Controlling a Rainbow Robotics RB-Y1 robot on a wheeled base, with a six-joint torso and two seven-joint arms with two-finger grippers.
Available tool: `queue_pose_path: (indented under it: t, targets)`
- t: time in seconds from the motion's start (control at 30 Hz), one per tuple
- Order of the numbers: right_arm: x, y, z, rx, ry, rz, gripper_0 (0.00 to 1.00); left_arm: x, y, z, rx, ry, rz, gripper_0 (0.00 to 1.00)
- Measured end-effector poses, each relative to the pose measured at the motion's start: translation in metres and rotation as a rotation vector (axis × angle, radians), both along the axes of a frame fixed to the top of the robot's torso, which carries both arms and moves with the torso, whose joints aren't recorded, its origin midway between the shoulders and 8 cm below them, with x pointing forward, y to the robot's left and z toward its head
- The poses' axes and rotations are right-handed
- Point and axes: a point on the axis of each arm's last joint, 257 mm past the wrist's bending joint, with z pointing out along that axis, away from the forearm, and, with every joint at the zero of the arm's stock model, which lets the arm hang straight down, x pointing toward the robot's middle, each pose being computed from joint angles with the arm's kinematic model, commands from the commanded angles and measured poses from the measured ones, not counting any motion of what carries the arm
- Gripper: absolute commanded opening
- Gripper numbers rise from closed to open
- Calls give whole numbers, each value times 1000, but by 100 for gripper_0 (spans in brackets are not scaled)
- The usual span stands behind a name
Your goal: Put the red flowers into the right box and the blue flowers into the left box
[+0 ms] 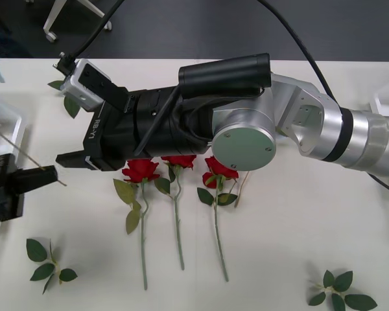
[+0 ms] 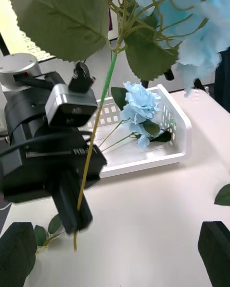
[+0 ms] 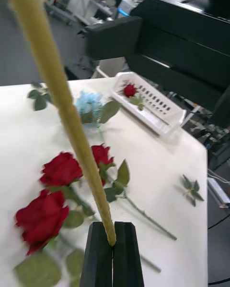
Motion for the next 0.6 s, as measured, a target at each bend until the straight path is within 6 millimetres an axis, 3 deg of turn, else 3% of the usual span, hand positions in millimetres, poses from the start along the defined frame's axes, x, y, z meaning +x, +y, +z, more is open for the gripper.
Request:
queue_pose_path:
  t: [0.1, 0.2, 0.37, 0.5, 0.6]
  targets:
    - [5, -11, 2, -24, 2, -12, 100, -1, 28, 5, -3, 10, 73, 0]
    - [8, -35, -1, -100, 48, -21, 100, -4, 52, 0, 23, 46, 136, 0]
    - [6, -89, 4, -201, 229, -36, 100, -8, 95, -8, -15, 248, 276, 0]
    - [8, -138, 2, -317, 305, -61, 100, -12, 134, -22, 78, 298, 383, 0]
    - [3, -169, 12, -375, 360, -66, 100, -15, 164, -29, 148, 338, 463, 0]
